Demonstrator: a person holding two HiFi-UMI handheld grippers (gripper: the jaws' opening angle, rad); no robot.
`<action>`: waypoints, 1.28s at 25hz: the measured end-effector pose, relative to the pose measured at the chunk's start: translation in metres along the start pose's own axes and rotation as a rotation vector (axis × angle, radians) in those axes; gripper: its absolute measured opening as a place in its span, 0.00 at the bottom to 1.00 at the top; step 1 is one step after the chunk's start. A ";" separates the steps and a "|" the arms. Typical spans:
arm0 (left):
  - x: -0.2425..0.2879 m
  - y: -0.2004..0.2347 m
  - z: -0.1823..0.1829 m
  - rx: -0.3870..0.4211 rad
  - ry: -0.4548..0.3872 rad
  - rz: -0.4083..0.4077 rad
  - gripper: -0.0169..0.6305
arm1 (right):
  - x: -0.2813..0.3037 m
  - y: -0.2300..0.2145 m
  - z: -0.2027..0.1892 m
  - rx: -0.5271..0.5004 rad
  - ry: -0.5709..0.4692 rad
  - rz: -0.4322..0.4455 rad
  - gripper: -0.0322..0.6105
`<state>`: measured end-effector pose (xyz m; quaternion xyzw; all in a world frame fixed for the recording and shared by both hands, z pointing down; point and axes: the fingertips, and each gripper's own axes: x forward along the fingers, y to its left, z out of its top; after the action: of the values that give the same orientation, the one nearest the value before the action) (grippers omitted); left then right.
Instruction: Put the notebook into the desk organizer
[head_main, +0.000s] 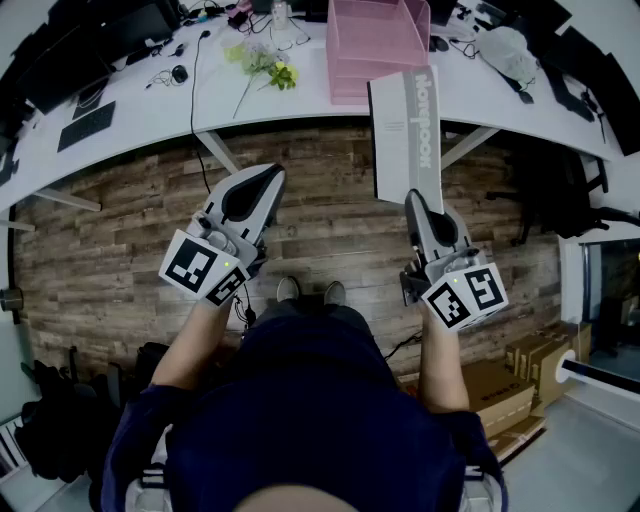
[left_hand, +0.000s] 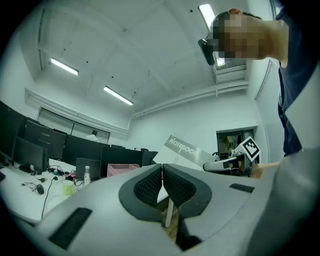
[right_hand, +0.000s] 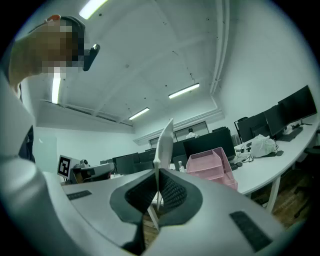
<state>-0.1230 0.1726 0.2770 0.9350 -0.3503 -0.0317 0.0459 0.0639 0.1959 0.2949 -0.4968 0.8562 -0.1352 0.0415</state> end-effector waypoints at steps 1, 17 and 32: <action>0.000 0.000 0.000 0.000 0.000 0.001 0.08 | 0.000 0.000 0.000 0.002 0.001 0.001 0.06; 0.006 -0.011 -0.004 -0.007 0.003 0.000 0.08 | -0.007 -0.010 -0.001 -0.025 0.007 -0.030 0.06; 0.022 -0.032 -0.009 0.003 0.010 0.010 0.08 | -0.019 -0.028 0.001 -0.019 -0.002 -0.009 0.06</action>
<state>-0.0845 0.1828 0.2819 0.9335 -0.3546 -0.0261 0.0465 0.0969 0.1989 0.3001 -0.5011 0.8553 -0.1266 0.0371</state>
